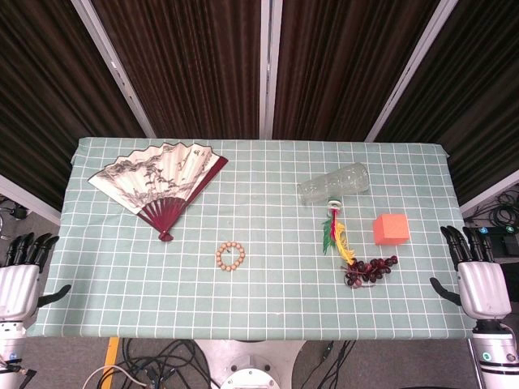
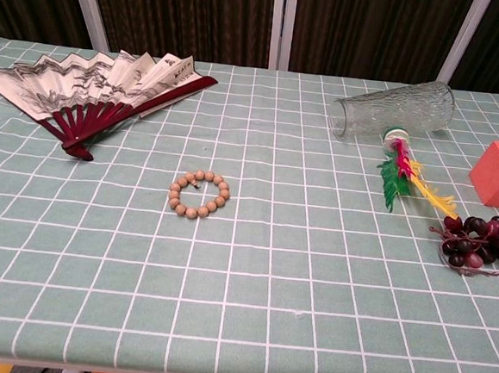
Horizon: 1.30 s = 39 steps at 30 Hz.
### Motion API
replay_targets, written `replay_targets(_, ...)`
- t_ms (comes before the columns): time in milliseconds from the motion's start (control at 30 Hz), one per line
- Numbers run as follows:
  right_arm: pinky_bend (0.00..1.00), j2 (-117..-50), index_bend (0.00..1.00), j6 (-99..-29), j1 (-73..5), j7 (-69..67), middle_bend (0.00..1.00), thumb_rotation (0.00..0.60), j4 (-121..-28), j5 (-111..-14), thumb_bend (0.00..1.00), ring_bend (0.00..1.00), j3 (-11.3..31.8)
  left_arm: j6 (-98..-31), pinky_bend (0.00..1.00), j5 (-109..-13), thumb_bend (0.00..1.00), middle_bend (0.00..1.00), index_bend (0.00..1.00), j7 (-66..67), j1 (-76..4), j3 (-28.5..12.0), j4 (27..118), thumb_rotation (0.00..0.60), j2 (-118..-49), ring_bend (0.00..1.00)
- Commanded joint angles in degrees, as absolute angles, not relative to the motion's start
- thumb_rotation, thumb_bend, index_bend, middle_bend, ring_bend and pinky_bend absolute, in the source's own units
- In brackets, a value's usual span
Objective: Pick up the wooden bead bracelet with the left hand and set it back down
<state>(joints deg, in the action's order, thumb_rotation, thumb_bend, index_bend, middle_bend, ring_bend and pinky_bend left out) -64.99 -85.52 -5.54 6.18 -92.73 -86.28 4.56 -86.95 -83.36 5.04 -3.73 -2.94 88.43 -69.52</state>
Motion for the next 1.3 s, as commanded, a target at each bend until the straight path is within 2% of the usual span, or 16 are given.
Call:
replay_targets(33,0.05,-64.94,0.0,-85.74,-5.38,5.99,0.1,0.6,-92.71,-86.49,0.1,0.0,4.42,-86.99,0.02,-83.5,0.06,0.12,0.14,4.95,-3.65,-2.83,88.35,0.6,-69.56,0.02)
replay_targets(367,0.05,-64.38,0.0,-86.92,-4.79,5.34,0.1,0.6,-93.18,-87.59,0.1,0.0,4.05,-87.33,0.03,-85.99,0.06,0.13,0.16,3.59,-4.11,-2.44,87.12,0.6,-69.59,0.03)
replay_targets(533,0.05,-63.22,0.0,-87.48,-5.0,5.75,0.1,0.6,-94.11,-88.25,0.1,0.0,4.51,-85.24,0.11,-92.25,0.07,0.25,0.26,2.02,-8.54,-2.52,85.67,0.6,-68.66,0.14)
replay_targets(600,0.05,-62.82,0.0,-87.64,-5.12,5.99,0.1,0.6,-94.59,-88.55,0.1,0.0,4.67,-83.57,0.14,-95.34,0.09,0.31,0.31,0.43,-11.31,-2.59,85.08,0.6,-68.26,0.21)
replay_targets(667,0.05,-62.42,0.0,-87.73,-5.23,6.0,0.1,0.6,-95.14,-88.78,0.1,0.0,4.79,-81.49,0.16,-98.95,0.12,0.33,0.33,-1.24,-15.03,-2.9,84.05,0.6,-68.43,0.24)
replay_targets(767,0.05,-61.94,0.0,-87.66,-5.31,6.25,0.1,0.6,-95.98,-88.94,0.1,0.0,4.8,-78.1,0.17,-103.78,0.15,0.33,0.35,-3.26,-20.83,-3.22,81.6,0.6,-70.12,0.23)
replay_targets(1000,0.05,-61.26,0.0,-88.1,-4.95,7.13,0.1,0.6,-97.38,-89.0,0.1,0.0,4.69,-68.81,0.18,-109.49,0.2,0.34,0.35,-5.39,-32.27,-2.72,77.05,0.6,-76.1,0.15)
replay_targets(1167,0.05,-61.13,0.0,-88.33,-4.41,7.26,0.11,0.6,-97.75,-88.5,0.1,0.0,4.48,-65.11,0.06,-110.38,0.22,0.42,0.36,-3.95,-36.81,-2.14,72.72,0.6,-81.62,0.05)
replay_targets(1300,0.03,-61.14,0.0,-88.17,-4.3,6.98,0.12,0.6,-97.63,-88.11,0.1,0.0,4.48,-61.93,0.01,-108.33,0.22,0.41,0.37,-1.81,-38.39,-1.7,70.4,0.6,-85.21,0.04)
